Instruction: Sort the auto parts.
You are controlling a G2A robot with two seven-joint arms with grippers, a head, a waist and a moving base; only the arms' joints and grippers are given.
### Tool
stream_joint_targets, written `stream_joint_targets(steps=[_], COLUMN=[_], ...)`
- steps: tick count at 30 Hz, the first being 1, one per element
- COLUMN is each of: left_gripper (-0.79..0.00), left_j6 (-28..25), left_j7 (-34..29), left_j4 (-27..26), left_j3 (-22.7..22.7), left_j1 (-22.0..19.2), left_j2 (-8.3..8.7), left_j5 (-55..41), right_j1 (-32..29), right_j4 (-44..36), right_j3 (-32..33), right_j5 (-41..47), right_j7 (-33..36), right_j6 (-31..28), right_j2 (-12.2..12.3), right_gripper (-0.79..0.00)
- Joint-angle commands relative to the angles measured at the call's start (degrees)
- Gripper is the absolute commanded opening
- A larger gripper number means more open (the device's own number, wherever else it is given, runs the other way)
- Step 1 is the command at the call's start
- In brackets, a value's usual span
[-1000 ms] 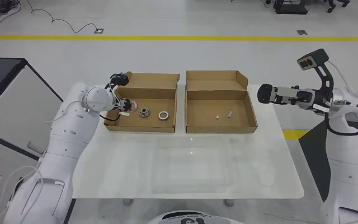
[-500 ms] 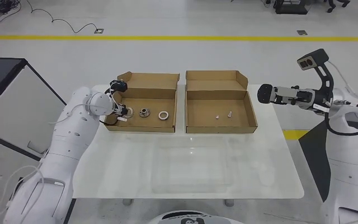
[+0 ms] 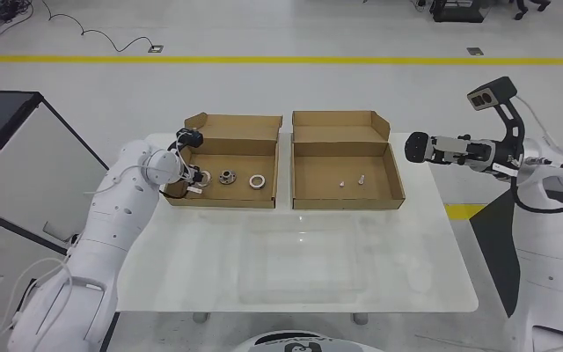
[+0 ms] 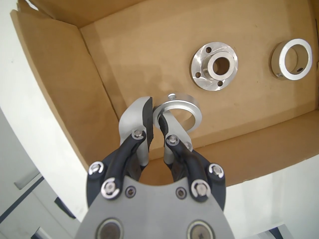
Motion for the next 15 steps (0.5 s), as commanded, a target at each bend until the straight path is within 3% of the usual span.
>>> stream_joint_targets(steps=[1, 15], left_gripper=[-0.785, -0.785], left_j6=[-0.1, -0.4], left_j7=[0.3, 1.5], left_j4=[0.5, 2.4], left_j3=[0.1, 0.7], left_j1=[-0.1, -0.2], left_j2=[-0.04, -0.19], left_j5=[0.1, 0.2], right_j1=[0.0, 0.0], right_j4=[0.0, 0.0], right_j3=[0.0, 0.0], right_j5=[0.0, 0.0], right_j7=[0.0, 0.0], right_j6=[0.0, 0.0], right_j2=[0.0, 0.0], right_gripper=[0.000, 0.000])
